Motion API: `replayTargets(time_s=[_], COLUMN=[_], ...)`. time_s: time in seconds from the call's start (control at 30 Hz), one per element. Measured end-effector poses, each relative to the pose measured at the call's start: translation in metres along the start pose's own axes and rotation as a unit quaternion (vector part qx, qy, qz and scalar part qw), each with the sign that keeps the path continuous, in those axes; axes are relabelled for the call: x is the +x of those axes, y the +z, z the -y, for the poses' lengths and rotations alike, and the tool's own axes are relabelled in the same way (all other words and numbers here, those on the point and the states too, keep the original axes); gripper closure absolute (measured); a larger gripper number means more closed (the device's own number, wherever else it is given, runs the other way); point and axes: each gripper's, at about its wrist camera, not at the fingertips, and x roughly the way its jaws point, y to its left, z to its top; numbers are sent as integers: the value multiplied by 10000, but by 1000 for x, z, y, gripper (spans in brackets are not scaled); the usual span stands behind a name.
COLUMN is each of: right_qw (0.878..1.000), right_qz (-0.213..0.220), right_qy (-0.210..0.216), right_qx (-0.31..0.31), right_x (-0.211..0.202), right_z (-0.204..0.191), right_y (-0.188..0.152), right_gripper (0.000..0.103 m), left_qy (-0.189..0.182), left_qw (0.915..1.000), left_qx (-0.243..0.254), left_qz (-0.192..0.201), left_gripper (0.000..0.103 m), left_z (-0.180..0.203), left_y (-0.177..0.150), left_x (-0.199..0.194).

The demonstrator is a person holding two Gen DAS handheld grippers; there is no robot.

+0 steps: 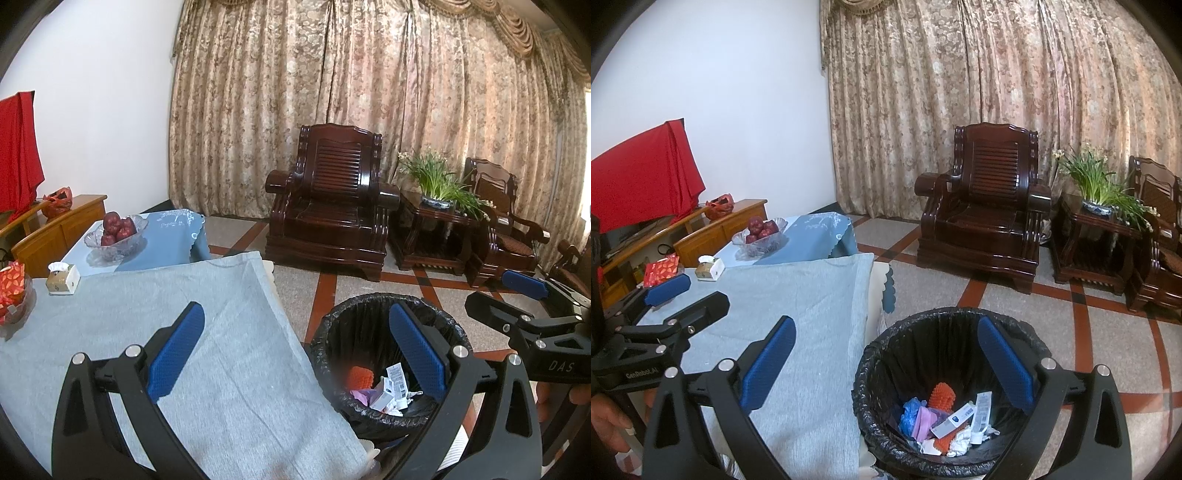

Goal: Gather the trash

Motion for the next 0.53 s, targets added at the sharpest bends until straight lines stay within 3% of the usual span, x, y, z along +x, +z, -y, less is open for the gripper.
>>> replayTargets(time_s=[0.53], right_qw=[10000], right_qz=[-18], right_qy=[-19], right_qx=[14], right_x=[-3], right_z=[-3], right_y=[-3], right_gripper=[6], left_qy=[7], left_qw=[10000], left_qx=[2], left_qz=[-16], left_gripper=[6], left_z=[-2], left_y=[2], left_x=[-2])
